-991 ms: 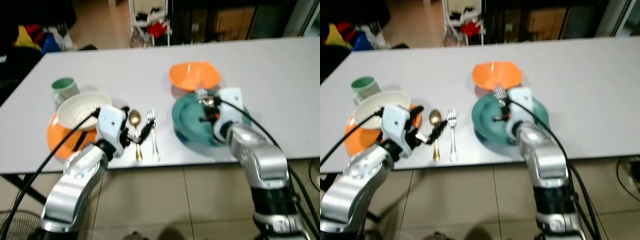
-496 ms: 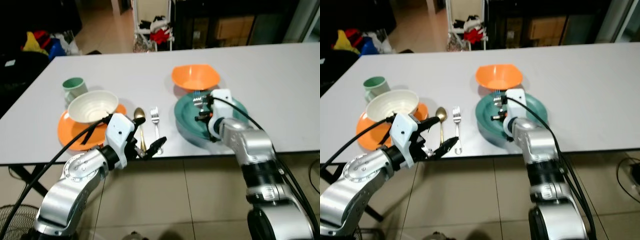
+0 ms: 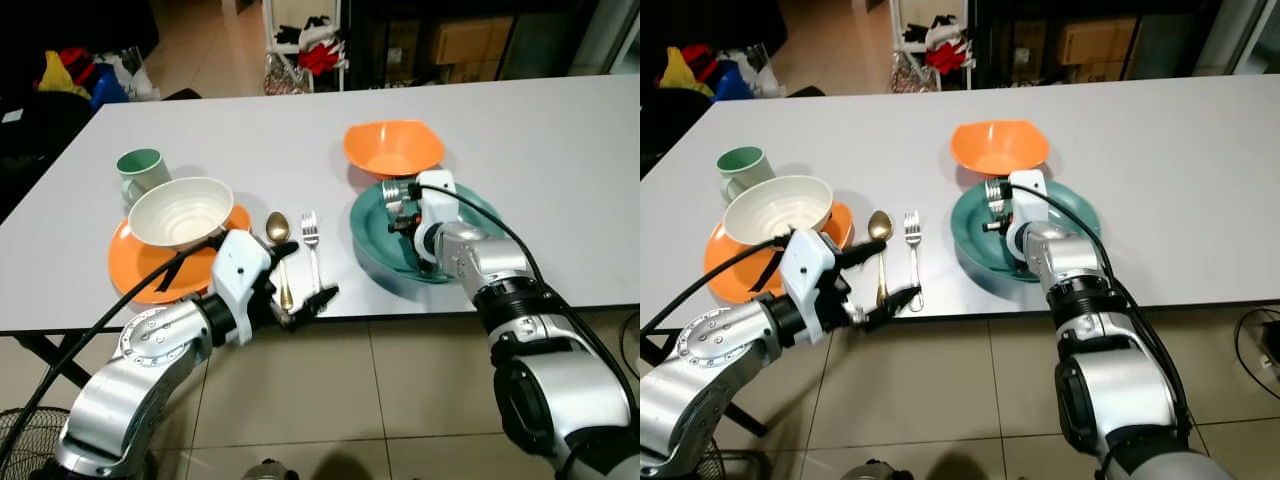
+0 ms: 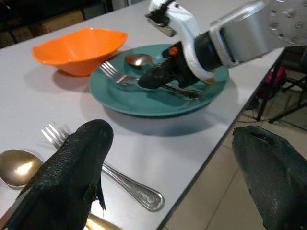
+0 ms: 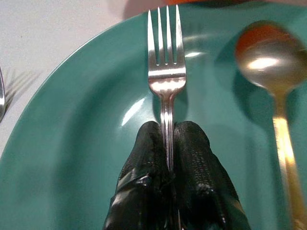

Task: Setting the table

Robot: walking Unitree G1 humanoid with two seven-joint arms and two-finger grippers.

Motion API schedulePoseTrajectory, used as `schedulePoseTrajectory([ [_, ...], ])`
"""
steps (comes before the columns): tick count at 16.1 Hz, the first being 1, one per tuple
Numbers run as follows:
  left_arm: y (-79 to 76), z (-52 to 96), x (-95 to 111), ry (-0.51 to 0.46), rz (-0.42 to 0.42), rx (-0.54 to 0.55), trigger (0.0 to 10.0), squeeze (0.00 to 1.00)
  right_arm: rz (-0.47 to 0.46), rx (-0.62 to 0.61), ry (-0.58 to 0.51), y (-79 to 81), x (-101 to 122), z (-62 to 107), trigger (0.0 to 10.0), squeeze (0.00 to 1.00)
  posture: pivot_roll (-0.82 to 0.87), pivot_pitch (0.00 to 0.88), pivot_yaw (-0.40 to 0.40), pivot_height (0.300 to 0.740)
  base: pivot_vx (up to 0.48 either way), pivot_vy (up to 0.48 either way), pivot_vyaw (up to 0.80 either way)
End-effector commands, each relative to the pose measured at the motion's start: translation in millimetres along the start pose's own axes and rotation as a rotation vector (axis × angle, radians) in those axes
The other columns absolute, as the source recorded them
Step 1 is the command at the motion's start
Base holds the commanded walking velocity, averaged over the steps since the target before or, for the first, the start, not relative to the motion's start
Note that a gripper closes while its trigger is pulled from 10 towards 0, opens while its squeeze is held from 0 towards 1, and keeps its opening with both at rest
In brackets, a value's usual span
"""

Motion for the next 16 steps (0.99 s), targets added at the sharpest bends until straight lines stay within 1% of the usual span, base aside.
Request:
schedulePoseTrajectory([
  [1, -3.5, 2.7, 1, 0.008, -0.006, -0.029, 10.0, 0.00, 0.005, 0.020, -0.011, 3.3, 6, -1.7, 10.0, 0.00, 0.12, 0.000, 0.102, 0.740, 0.000, 0.000, 0.00],
  [4, -3.5, 6.3, 2, 0.021, -0.007, -0.039, 10.0, 0.00, -0.051, 0.006, -0.003, -0.3, 6, -4.2, 10.0, 0.00, 0.14, 0.000, 0.106, 0.740, 0.000, 0.000, 0.00],
  [7, -3.9, 7.2, 2, 0.025, -0.005, -0.044, 10.0, 0.00, -0.064, -0.003, -0.005, -1.3, 6, -4.9, 10.0, 0.00, 0.14, 0.000, 0.106, 0.740, 0.000, 0.000, 0.00],
  [8, -4.3, 7.0, 1, 0.028, -0.004, -0.046, 10.0, 0.00, -0.068, -0.004, -0.001, -1.1, 4, -5.9, 10.0, 0.04, 0.13, 0.000, 0.107, 0.740, 0.000, 0.000, 0.00],
  [9, -4.3, 5.0, 2, 0.026, -0.005, -0.049, 10.0, 0.00, -0.077, -0.011, 0.002, -2.1, 2, -6.5, 10.0, 0.63, 0.13, 0.000, 0.110, 0.740, 0.000, 0.000, 0.00],
  [10, -3.9, 4.3, 2, 0.024, -0.006, -0.050, 10.0, 0.00, -0.078, -0.013, 0.002, -2.4, 2, -6.5, 10.0, 1.00, 0.13, 0.000, 0.110, 0.740, 0.000, 0.000, 0.00],
  [12, -1.9, 2.4, 4, 0.016, -0.011, -0.047, 10.0, 0.00, -0.067, -0.009, -0.007, -2.5, 6, -5.7, 10.0, 1.00, 0.13, 0.000, 0.112, 0.740, 0.000, 0.000, 0.00],
  [14, 1.7, 0.2, 5, 0.005, -0.016, -0.032, 10.0, 0.00, -0.027, 0.016, -0.049, -1.6, 20, -1.9, 10.0, 1.00, 0.11, 0.000, 0.113, 0.740, 0.000, 0.000, 0.00],
  [15, 4.6, -1.0, 6, -0.012, -0.008, -0.004, 10.0, 0.00, 0.003, 0.052, -0.096, 0.9, 30, 4.0, 10.0, 1.00, 0.10, 0.000, 0.103, 0.740, 0.000, 0.000, 0.00],
  [16, 6.4, -1.4, 7, -0.023, -0.001, 0.013, 10.0, 0.00, 0.021, 0.072, -0.121, 3.0, 34, 8.1, 10.0, 1.00, 0.10, 0.000, 0.102, 0.740, 0.000, 0.000, 0.00],
])
Point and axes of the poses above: a point about 5 cm out from each wrist's last joint towards the gripper, its own z axis pointing back from the gripper into the wrist, its own x axis along the axis of the wrist's last joint, y = z × x, the point moved 2 cm from there along -z, pointing out of the wrist towards the gripper, and after that the axes turned 13 degrees about -z, right-handed, at the moved point
